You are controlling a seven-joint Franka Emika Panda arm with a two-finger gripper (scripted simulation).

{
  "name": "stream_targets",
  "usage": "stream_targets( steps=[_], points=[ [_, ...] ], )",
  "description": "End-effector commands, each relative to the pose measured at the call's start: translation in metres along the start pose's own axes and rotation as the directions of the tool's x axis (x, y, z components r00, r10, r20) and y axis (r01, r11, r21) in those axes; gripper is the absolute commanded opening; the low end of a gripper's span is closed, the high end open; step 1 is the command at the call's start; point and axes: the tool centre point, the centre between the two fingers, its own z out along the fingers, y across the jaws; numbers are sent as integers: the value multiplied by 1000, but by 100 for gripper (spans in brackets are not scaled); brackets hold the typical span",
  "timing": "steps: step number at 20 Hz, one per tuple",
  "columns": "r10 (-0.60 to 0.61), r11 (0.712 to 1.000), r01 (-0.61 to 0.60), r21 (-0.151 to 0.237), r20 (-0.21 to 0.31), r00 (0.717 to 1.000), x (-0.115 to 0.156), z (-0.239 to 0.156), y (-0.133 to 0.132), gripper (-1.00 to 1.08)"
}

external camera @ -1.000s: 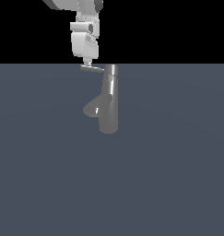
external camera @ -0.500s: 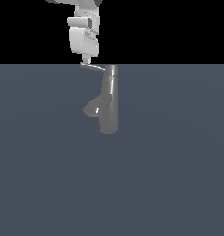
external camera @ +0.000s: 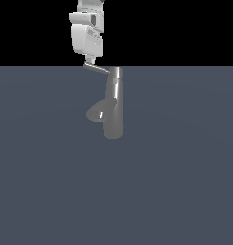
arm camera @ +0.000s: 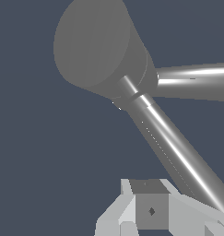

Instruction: Turn on the faucet by rotating a designated handle.

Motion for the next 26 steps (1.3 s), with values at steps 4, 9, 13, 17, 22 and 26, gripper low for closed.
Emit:
stream_targets(
  steps=[4, 9, 13, 17, 22, 26],
  points=[
    [1, 1000, -1, -6, -2, 1000, 10, -4, 12, -100],
    [-2, 1000, 2, -10, -2, 1000, 17, -7, 23, -100],
    [-4, 1000, 4, -13, -2, 1000, 23, -9, 32, -100],
    [-6, 1000, 6, -16, -2, 1000, 29, -12, 41, -100],
    [-9, 1000, 9, -20, -2, 1000, 36, -16, 52, -100],
    [-12, 1000, 11, -23, -2, 1000, 43, -19, 62, -100]
  ],
)
